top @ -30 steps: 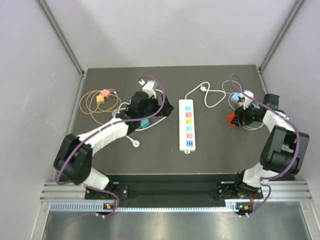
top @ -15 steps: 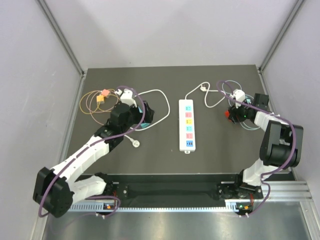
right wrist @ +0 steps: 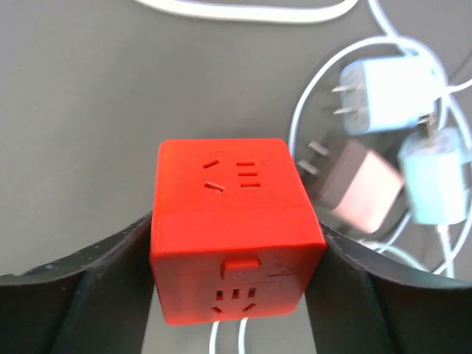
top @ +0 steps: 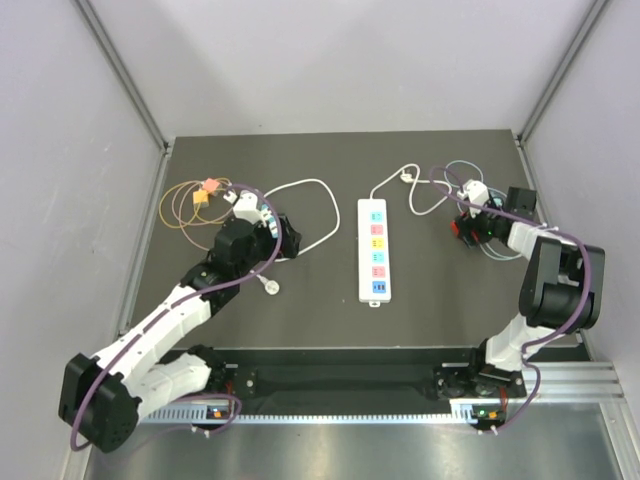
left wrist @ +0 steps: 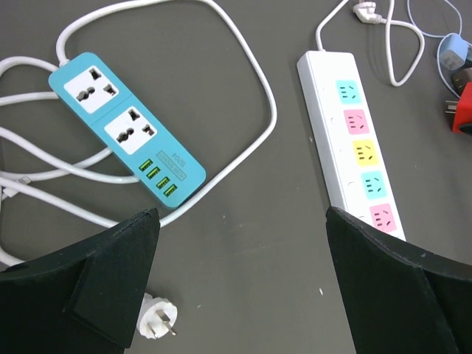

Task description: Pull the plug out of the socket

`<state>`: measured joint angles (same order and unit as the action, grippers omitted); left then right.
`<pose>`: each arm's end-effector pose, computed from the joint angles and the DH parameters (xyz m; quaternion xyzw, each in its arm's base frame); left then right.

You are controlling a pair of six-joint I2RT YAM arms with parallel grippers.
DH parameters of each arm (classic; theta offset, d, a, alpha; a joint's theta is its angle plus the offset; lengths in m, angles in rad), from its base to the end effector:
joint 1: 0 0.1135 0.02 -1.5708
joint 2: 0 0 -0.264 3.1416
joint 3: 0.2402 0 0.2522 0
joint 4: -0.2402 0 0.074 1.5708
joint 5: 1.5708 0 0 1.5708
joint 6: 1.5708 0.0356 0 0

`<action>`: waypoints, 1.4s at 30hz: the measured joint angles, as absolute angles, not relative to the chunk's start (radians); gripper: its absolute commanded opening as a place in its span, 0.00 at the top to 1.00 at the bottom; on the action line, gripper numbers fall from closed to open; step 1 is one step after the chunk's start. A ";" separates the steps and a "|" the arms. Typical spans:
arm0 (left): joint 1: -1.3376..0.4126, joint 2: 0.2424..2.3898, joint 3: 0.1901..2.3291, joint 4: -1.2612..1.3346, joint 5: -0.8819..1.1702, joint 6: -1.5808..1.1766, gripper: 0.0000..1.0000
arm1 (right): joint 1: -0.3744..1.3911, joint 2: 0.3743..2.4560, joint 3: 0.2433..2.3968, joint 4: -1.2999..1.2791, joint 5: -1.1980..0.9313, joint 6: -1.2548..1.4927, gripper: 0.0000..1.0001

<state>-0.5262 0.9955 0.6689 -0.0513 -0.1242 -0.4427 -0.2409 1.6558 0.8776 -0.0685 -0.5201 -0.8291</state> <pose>0.2004 -0.1113 0.2729 -0.0004 0.8265 -0.2157 0.5200 0.3232 -0.0612 0.1687 -0.3491 0.8385 0.0323 0.4171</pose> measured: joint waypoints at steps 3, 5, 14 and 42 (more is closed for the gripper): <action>-0.526 0.975 0.654 -0.066 -0.124 -0.447 0.01 | -0.247 1.645 0.852 -0.073 -0.521 -0.830 0.26; -0.526 0.967 0.650 -0.073 -0.123 -0.451 0.01 | -0.250 1.634 0.839 -0.075 -0.522 -0.829 0.25; -0.526 0.927 0.648 -0.103 -0.121 -0.471 0.01 | -0.257 1.553 0.830 -0.093 -0.532 -0.803 0.00; -0.525 0.822 0.633 -0.185 -0.101 -0.525 0.01 | -0.262 1.361 0.907 -0.232 -0.628 -0.590 0.30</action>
<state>-0.5251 0.8219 0.6331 -0.1848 -0.1005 -0.5251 -0.2623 1.3605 0.9073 -0.2317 -0.6277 -0.5903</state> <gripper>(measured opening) 0.990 0.762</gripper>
